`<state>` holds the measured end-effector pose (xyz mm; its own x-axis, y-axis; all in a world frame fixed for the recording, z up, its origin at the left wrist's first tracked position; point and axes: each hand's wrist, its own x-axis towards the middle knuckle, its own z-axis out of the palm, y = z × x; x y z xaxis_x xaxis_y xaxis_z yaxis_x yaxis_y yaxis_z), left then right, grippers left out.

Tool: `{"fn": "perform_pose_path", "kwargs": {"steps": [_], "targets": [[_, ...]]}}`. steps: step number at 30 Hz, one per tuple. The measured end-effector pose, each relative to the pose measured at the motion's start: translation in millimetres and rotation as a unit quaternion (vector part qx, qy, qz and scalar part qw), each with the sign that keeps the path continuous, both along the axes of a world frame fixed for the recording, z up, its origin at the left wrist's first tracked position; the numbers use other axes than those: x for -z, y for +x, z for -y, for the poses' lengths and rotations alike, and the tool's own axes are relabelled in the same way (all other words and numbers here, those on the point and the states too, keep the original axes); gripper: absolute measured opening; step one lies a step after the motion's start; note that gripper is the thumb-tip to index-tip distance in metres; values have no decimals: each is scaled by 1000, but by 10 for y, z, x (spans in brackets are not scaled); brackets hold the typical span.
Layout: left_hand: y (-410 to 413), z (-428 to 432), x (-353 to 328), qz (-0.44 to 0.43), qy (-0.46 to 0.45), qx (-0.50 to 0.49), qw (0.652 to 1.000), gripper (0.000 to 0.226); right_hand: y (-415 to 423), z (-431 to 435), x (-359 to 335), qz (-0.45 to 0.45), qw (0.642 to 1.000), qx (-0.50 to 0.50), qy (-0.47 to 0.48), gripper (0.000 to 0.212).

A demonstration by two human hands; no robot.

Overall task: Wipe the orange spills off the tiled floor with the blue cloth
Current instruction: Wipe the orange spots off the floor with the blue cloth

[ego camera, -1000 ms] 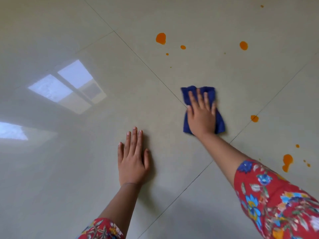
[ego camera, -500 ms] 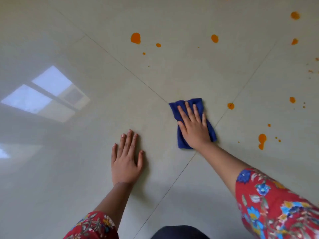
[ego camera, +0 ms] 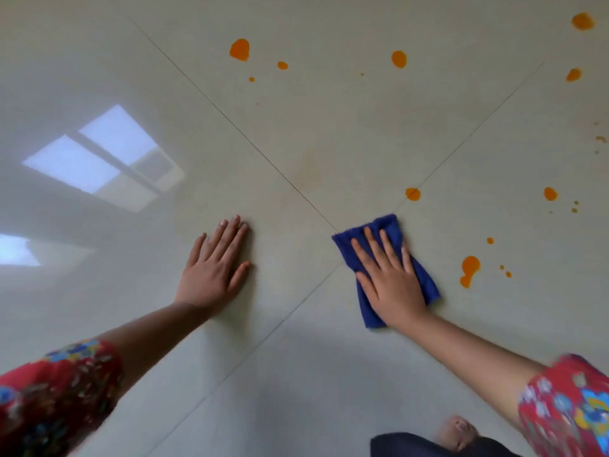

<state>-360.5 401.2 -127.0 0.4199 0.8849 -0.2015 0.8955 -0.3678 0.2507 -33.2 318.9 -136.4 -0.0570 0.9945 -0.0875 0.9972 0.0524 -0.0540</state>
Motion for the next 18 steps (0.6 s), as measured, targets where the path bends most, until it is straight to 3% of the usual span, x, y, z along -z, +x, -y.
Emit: {"fn": "perform_pose_path", "kwargs": {"steps": [3,6,8,11,13,15,18], "targets": [[529,72,-38,42,-47,8,998,69,-112,504,-2,-39,998,-44,6,57],[1151,228,-48,110,-80,-13,991,68,-22,48,15,-60,990,-127,8,54],[1450,362,-34,122,-95,-26,988,67,209,-298,23,-63,996,-61,11,53],[1672,482,3,58,-86,-35,994,72,503,-154,56,-74,991,105,31,53],[1678,488,0,28,-74,-30,996,76,401,176,58,-57,990,121,43,53],[1660,468,-7,21,-87,-20,996,80,292,267,60,-67,994,77,44,53],[1673,443,-33,14,-102,-18,995,86,323,-256,38,-81,995,-32,47,51]]}}
